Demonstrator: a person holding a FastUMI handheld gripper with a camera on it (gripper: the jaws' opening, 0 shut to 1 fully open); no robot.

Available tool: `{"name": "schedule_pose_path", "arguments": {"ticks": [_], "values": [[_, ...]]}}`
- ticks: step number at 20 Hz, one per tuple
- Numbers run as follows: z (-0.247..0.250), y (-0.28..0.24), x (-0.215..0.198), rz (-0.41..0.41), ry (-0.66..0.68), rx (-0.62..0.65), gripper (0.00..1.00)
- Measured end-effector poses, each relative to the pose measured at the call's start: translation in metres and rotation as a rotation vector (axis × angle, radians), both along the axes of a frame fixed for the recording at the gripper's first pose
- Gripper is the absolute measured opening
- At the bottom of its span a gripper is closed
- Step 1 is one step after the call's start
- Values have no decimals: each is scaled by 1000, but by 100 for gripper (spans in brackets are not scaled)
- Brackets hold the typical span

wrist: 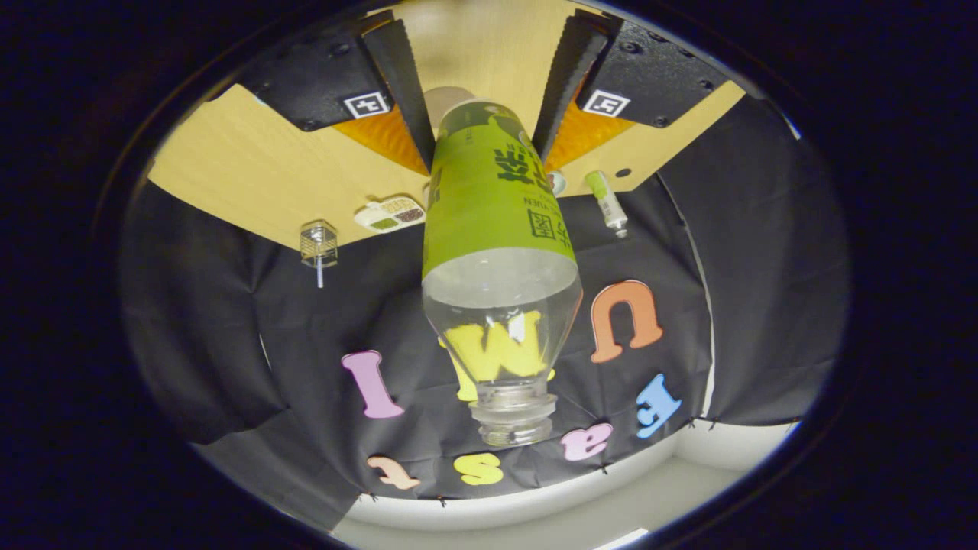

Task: Take the bottle from table, then pour the juice into the cup, finally place the bottle on the coaster

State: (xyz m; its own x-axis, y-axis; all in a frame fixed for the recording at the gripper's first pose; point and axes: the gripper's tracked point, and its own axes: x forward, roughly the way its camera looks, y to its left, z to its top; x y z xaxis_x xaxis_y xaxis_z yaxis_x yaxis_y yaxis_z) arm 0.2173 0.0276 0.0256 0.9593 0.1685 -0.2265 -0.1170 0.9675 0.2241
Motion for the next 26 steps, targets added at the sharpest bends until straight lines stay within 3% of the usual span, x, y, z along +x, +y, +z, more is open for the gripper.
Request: {"name": "schedule_pose_path", "arguments": {"ticks": [3,10,15,20,26], "values": [[-22,14,25,55,80,-85,78],[-75,7,75,-26,136,-81,78],[-111,-8,100,-75,161,-158,78],[-150,-13,107,-77,244,-180,78],[-150,-16,109,-83,221,-185,79]]}}
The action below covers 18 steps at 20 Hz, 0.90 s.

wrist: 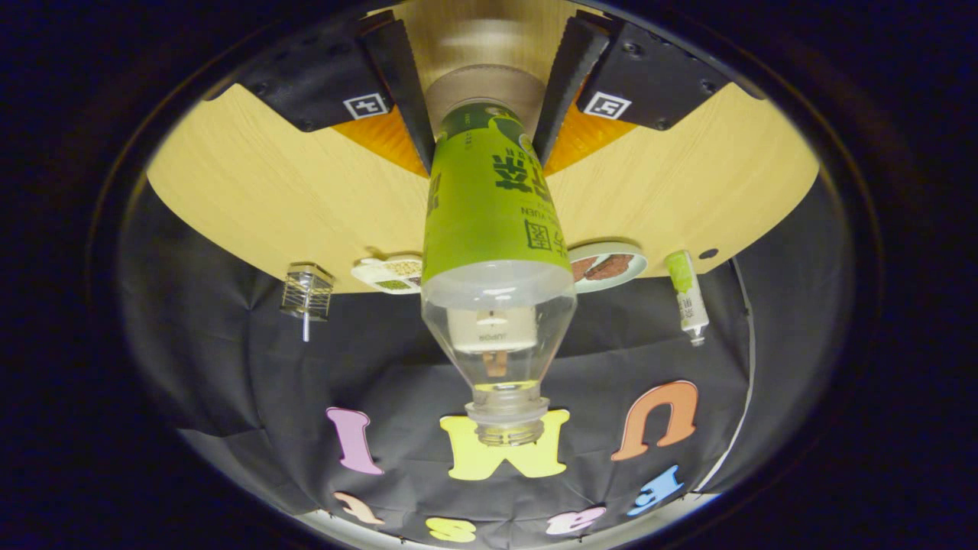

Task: Take the bottle from table, then pour the juice into the cup, finally place the bottle on the coaster

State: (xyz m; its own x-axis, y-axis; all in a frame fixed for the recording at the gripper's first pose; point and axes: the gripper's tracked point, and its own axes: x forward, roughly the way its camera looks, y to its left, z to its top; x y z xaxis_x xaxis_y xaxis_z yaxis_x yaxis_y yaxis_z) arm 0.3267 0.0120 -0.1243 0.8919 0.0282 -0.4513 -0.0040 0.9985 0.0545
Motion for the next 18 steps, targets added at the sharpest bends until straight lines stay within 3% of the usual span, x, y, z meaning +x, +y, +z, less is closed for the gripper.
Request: {"name": "schedule_pose_path", "arguments": {"ticks": [8,11,18], "values": [[-7,0,0,-9,37,15,83],[-10,2,-11,-16,68,50,90],[13,7,-48,-24,13,24,95]]}}
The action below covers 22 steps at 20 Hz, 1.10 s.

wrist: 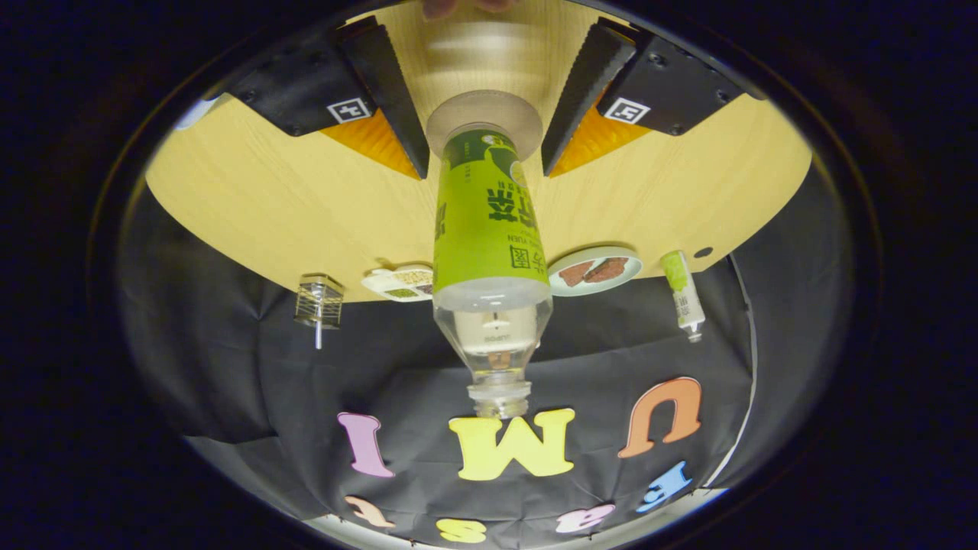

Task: Take the bottle from table, then pour the juice into the cup, finally place the bottle on the coaster

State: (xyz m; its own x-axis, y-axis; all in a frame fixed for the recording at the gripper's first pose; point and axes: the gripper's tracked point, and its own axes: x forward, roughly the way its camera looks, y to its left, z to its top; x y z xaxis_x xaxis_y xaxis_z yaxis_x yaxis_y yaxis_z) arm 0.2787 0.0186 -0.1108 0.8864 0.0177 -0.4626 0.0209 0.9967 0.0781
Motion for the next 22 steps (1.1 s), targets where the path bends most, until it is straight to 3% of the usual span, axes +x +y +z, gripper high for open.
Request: {"name": "schedule_pose_path", "arguments": {"ticks": [8,14,22], "values": [[27,10,-60,19,-71,-3,99],[66,17,-100,67,-223,-110,100],[85,27,-159,101,-327,-108,100]]}}
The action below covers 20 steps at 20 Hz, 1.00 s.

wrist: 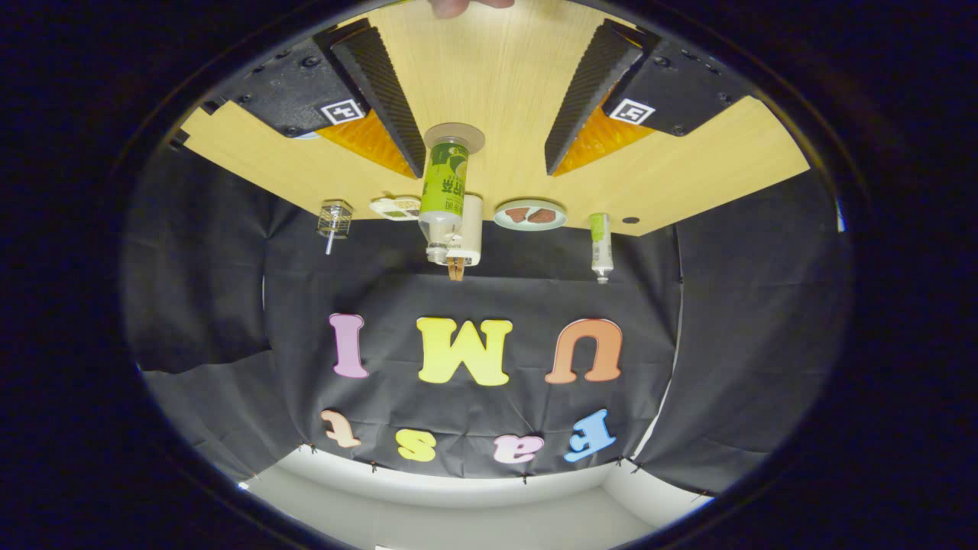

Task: Take the bottle from table, then pour the juice into the cup, finally place the bottle on the coaster

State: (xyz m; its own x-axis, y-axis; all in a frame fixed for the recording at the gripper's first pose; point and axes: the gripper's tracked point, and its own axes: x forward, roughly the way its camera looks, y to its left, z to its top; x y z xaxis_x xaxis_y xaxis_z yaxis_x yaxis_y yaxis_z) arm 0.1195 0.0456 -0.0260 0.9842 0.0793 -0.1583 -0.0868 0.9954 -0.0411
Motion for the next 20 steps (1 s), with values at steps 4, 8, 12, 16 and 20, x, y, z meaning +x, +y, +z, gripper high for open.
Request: {"name": "schedule_pose_path", "arguments": {"ticks": [4,8,12,16,20], "values": [[3,0,-27,7,-56,-9,100],[1,-2,-45,8,-87,22,100],[-4,-4,-58,-10,-112,0,100],[-11,1,-63,-6,-100,29,100],[-19,8,-64,-7,-112,45,100]]}}
